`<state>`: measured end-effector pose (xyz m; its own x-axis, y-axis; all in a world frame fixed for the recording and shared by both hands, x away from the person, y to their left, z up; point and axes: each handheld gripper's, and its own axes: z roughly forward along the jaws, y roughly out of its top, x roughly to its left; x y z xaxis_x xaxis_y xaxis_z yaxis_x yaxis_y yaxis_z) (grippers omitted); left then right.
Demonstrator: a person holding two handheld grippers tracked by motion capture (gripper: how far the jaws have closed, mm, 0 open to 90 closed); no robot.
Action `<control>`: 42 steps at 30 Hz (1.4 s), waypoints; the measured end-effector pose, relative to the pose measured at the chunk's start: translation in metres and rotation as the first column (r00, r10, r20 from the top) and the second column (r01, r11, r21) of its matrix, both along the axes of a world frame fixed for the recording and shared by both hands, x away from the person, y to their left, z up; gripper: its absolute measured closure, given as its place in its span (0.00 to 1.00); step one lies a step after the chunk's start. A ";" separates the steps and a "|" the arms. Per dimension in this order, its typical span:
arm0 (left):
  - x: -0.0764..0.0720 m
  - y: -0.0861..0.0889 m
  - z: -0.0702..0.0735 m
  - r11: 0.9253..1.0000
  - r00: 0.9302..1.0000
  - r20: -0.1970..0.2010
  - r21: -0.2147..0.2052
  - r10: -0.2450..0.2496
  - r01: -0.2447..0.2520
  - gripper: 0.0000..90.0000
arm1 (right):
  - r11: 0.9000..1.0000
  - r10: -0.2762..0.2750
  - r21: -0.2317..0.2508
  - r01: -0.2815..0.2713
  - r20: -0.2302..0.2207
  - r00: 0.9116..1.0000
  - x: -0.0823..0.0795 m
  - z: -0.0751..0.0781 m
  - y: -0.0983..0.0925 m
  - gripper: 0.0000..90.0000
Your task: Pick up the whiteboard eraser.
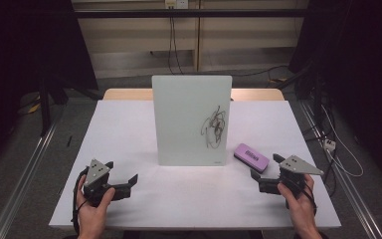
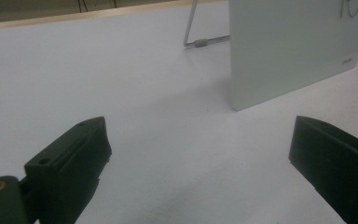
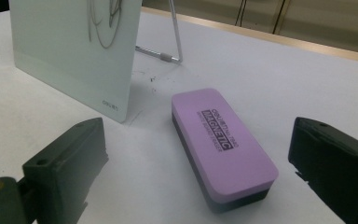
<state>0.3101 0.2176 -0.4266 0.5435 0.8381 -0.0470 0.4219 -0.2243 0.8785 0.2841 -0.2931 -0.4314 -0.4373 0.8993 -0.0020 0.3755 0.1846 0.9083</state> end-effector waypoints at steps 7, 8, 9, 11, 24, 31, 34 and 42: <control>-0.003 0.002 0.000 1.000 1.000 0.001 -0.005 -0.006 0.006 0.06 | 1.000 0.006 -0.019 -0.007 -0.029 1.000 0.013 0.008 0.003 0.04; -0.003 0.002 0.001 1.000 1.000 0.002 -0.005 -0.006 0.006 0.06 | 1.000 0.010 -0.015 -0.011 -0.033 0.999 0.015 0.010 0.003 0.04; -0.003 0.002 0.001 1.000 1.000 0.003 -0.006 -0.006 0.006 0.06 | 1.000 0.001 -0.014 -0.002 -0.037 0.999 0.017 0.013 0.003 0.04; -0.002 0.001 0.001 1.000 1.000 0.001 -0.006 -0.007 0.007 0.06 | 1.000 -0.011 -0.012 0.011 -0.034 0.999 0.023 0.020 0.001 0.06; 0.001 -0.002 0.000 1.000 1.000 -0.002 -0.010 -0.025 0.025 0.06 | 0.996 0.072 -0.044 -0.077 -0.105 0.992 0.051 0.042 0.000 0.05; 0.003 -0.003 0.000 0.999 0.999 -0.004 0.003 -0.032 0.032 0.06 | 0.993 0.097 -0.049 -0.106 -0.155 0.983 0.072 0.043 0.002 0.07; 0.003 -0.004 0.000 0.999 0.999 -0.006 -0.003 -0.032 0.032 0.06 | 0.992 0.106 -0.054 -0.117 -0.175 0.979 0.081 0.043 0.003 0.07; 0.003 -0.002 0.000 1.000 1.000 -0.004 -0.006 -0.031 0.031 0.06 | 0.987 0.134 -0.060 -0.152 -0.232 0.964 0.098 0.048 0.003 0.08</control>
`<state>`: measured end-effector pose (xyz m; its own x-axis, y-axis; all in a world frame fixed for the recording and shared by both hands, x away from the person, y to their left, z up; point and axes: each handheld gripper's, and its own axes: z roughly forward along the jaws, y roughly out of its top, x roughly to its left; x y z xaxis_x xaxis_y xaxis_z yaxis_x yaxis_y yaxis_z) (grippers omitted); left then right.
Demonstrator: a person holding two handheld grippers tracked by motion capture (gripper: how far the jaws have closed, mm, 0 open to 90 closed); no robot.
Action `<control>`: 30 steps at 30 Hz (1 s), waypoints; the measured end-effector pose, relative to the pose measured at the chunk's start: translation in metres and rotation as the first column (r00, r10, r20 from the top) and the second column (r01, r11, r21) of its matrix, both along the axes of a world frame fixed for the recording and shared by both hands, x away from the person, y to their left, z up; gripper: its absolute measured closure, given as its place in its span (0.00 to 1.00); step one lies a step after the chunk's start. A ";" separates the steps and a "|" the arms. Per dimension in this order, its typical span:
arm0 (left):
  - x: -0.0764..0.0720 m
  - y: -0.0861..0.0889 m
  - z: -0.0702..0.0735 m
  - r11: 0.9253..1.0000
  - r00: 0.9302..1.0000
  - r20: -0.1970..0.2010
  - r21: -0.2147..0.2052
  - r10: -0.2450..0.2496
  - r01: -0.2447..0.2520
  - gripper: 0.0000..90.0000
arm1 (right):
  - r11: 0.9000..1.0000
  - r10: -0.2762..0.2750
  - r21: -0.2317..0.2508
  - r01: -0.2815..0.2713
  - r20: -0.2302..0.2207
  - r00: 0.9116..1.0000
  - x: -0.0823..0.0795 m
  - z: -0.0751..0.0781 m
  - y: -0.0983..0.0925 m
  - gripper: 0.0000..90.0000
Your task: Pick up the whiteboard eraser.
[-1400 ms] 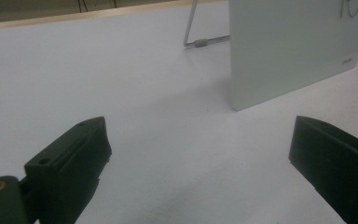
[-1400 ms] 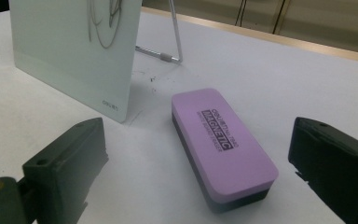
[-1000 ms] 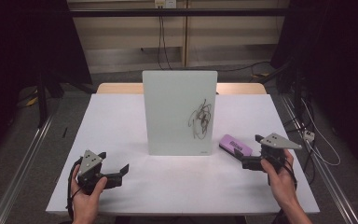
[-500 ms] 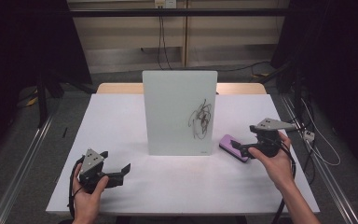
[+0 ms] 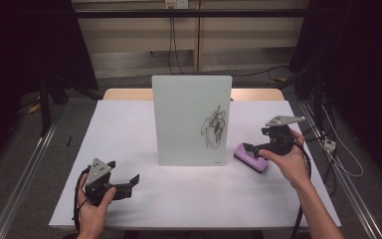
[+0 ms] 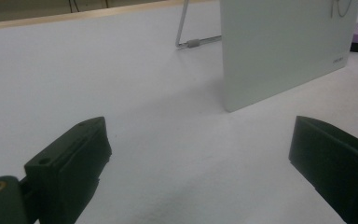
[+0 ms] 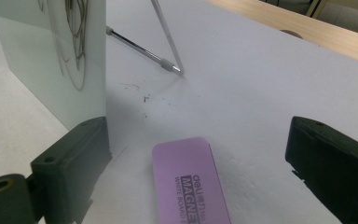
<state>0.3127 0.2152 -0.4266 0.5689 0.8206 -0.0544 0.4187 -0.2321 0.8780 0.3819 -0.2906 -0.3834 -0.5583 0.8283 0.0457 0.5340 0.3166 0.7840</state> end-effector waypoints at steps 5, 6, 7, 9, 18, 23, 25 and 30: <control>0.001 0.000 -0.001 1.000 1.000 -0.005 -0.002 0.000 0.000 0.06 | 1.000 0.000 0.009 0.000 -0.016 1.000 0.004 -0.005 -0.003 0.09; 0.001 0.000 -0.001 1.000 1.000 -0.005 -0.002 0.000 0.000 0.06 | 1.000 0.003 0.006 -0.003 -0.028 1.000 0.005 -0.006 -0.004 0.09; 0.001 0.000 0.000 1.000 1.000 -0.004 0.001 -0.003 0.003 0.06 | 1.000 0.003 0.006 -0.003 -0.028 1.000 0.005 -0.006 -0.004 0.09; 0.000 0.000 0.000 1.000 1.000 -0.005 0.002 -0.004 0.004 0.06 | 1.000 0.004 0.022 -0.003 -0.039 0.999 0.004 -0.007 -0.007 0.09; 0.000 0.000 -0.002 1.000 1.000 -0.017 -0.003 -0.004 0.004 0.06 | 0.999 0.033 -0.039 -0.035 -0.058 0.998 0.001 -0.006 -0.007 0.11; 0.000 0.000 -0.001 1.000 1.000 -0.010 0.001 -0.006 0.006 0.06 | 0.997 0.045 -0.062 -0.051 -0.096 0.994 0.003 -0.012 -0.006 0.13; 0.000 0.000 -0.001 1.000 1.000 -0.013 0.003 -0.006 0.007 0.06 | 0.995 0.053 -0.078 -0.062 -0.104 0.993 0.003 -0.013 -0.005 0.16; 0.000 0.001 -0.001 1.000 1.000 -0.017 0.010 -0.013 0.013 0.06 | 0.985 0.072 -0.144 -0.091 -0.133 0.989 0.005 -0.017 0.000 0.22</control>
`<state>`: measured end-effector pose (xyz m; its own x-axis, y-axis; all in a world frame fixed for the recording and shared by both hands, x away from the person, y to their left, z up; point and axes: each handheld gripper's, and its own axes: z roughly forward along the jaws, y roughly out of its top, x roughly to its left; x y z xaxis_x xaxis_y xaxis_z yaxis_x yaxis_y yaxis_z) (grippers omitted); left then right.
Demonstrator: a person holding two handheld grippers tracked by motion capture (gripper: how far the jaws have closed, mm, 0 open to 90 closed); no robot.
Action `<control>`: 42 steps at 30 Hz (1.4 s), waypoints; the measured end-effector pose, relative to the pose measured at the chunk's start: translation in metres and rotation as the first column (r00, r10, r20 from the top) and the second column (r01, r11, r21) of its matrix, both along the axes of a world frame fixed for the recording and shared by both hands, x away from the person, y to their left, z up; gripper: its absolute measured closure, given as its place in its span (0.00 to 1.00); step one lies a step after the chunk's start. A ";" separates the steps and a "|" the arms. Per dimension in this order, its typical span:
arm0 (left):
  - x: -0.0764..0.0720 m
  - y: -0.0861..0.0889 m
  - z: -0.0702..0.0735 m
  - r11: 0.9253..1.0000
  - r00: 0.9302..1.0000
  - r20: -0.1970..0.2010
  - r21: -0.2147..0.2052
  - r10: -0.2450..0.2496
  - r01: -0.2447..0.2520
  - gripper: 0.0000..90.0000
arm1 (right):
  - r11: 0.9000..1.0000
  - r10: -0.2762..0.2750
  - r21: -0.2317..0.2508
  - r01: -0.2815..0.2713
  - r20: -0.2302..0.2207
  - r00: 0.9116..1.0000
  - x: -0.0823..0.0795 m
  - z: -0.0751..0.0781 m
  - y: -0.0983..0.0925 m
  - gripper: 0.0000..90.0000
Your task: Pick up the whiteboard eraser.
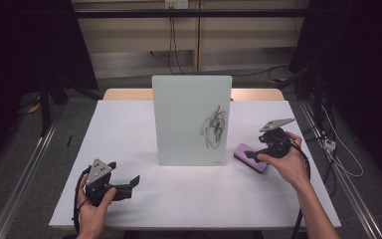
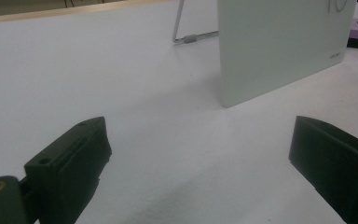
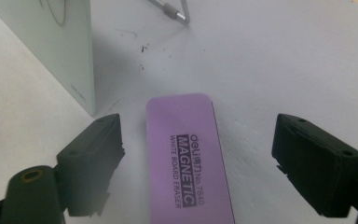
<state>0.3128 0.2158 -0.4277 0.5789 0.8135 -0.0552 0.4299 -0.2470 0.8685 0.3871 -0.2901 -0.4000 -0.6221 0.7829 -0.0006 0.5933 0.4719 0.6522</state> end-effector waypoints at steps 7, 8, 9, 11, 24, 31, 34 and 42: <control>0.000 0.000 0.000 1.000 1.000 -0.001 -0.011 0.002 -0.002 0.06 | 0.999 0.019 -0.039 -0.020 -0.033 0.999 0.002 -0.005 0.002 0.25; 0.000 0.000 0.000 1.000 1.000 0.000 -0.011 0.003 -0.003 0.06 | 0.998 0.020 -0.058 -0.023 -0.046 0.999 0.002 -0.007 0.003 0.28; 0.000 0.000 0.000 1.000 1.000 -0.002 -0.013 0.004 -0.004 0.06 | 0.997 0.019 -0.072 -0.023 -0.054 0.998 0.003 -0.008 0.004 0.28; 0.000 0.000 0.000 1.000 1.000 -0.004 -0.012 0.002 -0.002 0.06 | 0.996 0.024 -0.088 -0.029 -0.060 0.998 0.003 -0.010 0.004 0.29; 0.000 0.001 0.000 1.000 1.000 -0.004 -0.008 -0.001 0.001 0.06 | 0.991 0.051 -0.115 -0.066 -0.130 0.990 0.008 -0.025 0.011 0.41; 0.000 0.002 0.000 1.000 1.000 -0.005 -0.005 0.000 0.000 0.06 | 0.987 0.053 -0.142 -0.071 -0.127 0.990 0.008 -0.026 0.014 0.45; 0.000 0.002 0.000 1.000 1.000 -0.005 -0.003 0.000 0.000 0.06 | 0.987 0.054 -0.146 -0.072 -0.130 0.990 0.009 -0.026 0.014 0.45; 0.000 0.003 0.000 1.000 1.000 -0.004 -0.005 0.003 -0.003 0.06 | 0.983 0.062 -0.163 -0.083 -0.130 0.990 0.009 -0.026 0.015 0.45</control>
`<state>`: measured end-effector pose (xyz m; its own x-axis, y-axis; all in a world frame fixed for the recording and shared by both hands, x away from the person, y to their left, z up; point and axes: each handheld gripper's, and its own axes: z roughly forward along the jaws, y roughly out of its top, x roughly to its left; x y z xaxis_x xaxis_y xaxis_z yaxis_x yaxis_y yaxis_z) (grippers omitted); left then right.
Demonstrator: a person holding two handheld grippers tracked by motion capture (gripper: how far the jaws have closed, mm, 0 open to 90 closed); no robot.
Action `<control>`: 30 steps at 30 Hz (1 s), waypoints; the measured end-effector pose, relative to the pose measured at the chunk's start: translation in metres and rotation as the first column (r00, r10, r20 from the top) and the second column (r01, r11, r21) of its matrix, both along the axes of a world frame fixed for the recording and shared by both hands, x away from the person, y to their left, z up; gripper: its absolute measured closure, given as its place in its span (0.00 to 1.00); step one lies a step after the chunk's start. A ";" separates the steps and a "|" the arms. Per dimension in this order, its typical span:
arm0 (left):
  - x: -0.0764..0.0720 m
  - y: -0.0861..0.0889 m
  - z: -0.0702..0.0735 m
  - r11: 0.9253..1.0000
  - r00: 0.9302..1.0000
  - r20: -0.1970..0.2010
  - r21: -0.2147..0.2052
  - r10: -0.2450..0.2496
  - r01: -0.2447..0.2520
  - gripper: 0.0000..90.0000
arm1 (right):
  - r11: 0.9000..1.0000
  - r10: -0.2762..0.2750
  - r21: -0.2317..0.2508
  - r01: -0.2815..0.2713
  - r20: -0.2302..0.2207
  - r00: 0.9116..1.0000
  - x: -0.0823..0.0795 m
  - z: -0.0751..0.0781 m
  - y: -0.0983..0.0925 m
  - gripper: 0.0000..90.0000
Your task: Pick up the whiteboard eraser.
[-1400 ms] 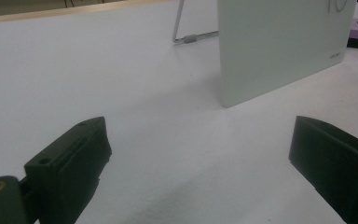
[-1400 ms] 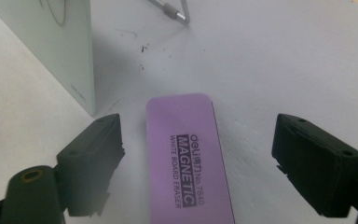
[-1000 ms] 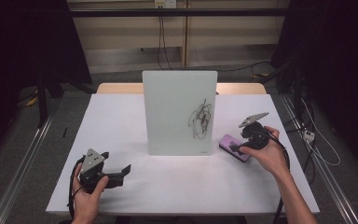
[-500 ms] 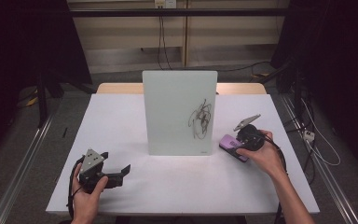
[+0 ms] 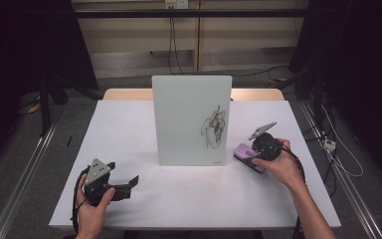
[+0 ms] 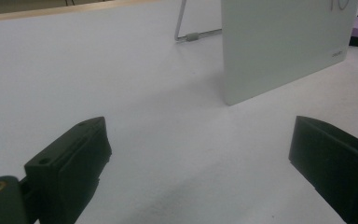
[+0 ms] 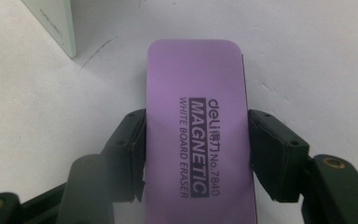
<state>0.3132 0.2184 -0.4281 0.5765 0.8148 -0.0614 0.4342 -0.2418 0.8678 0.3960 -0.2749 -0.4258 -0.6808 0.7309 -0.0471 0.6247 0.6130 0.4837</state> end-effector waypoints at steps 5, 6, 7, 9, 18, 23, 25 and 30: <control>0.000 0.000 0.000 1.000 1.000 0.000 -0.001 0.000 0.000 0.06 | 1.000 0.005 -0.025 -0.005 0.004 1.000 0.000 0.000 0.003 0.45; 0.000 0.000 0.000 1.000 1.000 0.000 -0.001 0.000 0.000 0.06 | 1.000 0.004 -0.027 -0.004 0.002 1.000 0.000 -0.001 0.003 0.45; 0.000 0.001 0.000 1.000 1.000 0.000 -0.001 0.001 -0.001 0.06 | 0.999 0.005 -0.033 -0.005 0.000 1.000 0.000 -0.001 0.004 0.45; 0.000 0.001 0.000 1.000 1.000 0.000 -0.002 0.001 -0.001 0.06 | 0.999 0.004 -0.033 -0.004 0.000 1.000 0.000 -0.001 0.004 0.45; 0.000 0.002 0.000 1.000 1.000 -0.002 -0.004 0.004 -0.004 0.06 | 0.999 -0.006 -0.047 0.006 -0.001 1.000 0.000 0.000 0.005 0.46; 0.000 0.002 0.000 1.000 1.000 -0.003 -0.006 0.006 -0.006 0.06 | 1.000 -0.023 -0.009 0.023 0.003 1.000 -0.001 0.003 -0.001 0.46; 0.000 0.002 0.000 1.000 1.000 -0.004 -0.009 0.007 -0.007 0.06 | 1.000 -0.024 0.003 0.024 0.008 1.000 -0.001 0.004 -0.003 0.46; -0.001 0.004 -0.001 1.000 1.000 -0.009 -0.007 0.010 -0.011 0.06 | 0.998 -0.045 0.037 0.044 0.031 0.999 -0.003 0.009 -0.009 0.46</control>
<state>0.3125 0.2225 -0.4290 0.5673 0.8203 -0.0721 0.4442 -0.2311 0.8656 0.3927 -0.2835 -0.4169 -0.6460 0.7622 -0.0411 0.6353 0.5667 0.5247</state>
